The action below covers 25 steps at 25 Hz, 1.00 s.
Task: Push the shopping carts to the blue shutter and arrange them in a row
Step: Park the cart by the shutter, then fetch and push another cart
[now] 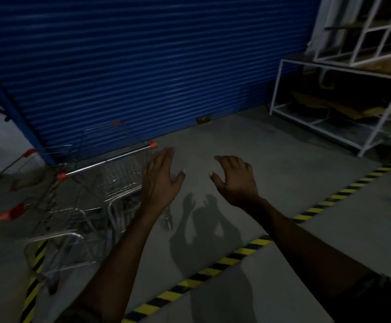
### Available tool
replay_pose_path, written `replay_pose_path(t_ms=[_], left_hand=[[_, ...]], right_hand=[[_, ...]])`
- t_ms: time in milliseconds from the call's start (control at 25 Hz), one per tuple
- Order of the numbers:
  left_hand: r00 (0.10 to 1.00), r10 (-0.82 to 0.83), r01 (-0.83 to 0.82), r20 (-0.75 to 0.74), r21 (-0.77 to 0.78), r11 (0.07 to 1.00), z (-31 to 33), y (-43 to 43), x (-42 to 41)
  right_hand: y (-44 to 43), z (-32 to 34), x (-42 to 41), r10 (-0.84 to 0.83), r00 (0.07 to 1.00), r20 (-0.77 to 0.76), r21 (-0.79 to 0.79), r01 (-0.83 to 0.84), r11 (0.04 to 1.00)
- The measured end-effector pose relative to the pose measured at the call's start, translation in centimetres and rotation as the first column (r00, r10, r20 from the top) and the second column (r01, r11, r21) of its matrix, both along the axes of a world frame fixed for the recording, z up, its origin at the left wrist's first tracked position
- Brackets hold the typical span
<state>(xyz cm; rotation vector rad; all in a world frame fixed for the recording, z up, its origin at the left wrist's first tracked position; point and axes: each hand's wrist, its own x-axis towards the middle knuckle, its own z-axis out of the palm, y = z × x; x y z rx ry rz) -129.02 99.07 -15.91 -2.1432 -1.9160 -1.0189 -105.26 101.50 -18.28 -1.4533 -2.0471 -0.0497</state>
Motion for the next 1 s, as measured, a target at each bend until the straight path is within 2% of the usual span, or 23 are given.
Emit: replay_pose_path(t_ms=[240,400,640,840,1000], left_hand=[[0.977,-0.151,0.172,-0.154,0.134,0.976,1.9,-1.7,6.8],[0.955,-0.244,0.268,-0.166,0.147,0.952,2.1,-3.5,12.7],[0.912,-0.382,0.401,-0.151,0.12,0.908,1.9,-8.7,23.7],[0.84,-0.519,0.535,-0.16,0.083,0.841,2.5,-16.3,34.6],[0.781,-0.624,0.624,-0.006,0.0,0.781,2.6,-25.1,44.2]], right_hand=[[-5.4,3.5,7.3,-0.183,0.967,0.175,0.143,0.159,0.977],[-10.4,4.6,12.5,-0.324,0.913,0.246,0.197,0.281,0.939],[-19.4,5.5,21.3,-0.5,0.835,0.231,0.194,0.464,0.864],[-29.6,5.2,30.0,-0.611,0.778,0.143,0.122,0.599,0.791],[-40.0,4.7,37.4,-0.703,0.711,-0.025,0.019,0.703,0.71]])
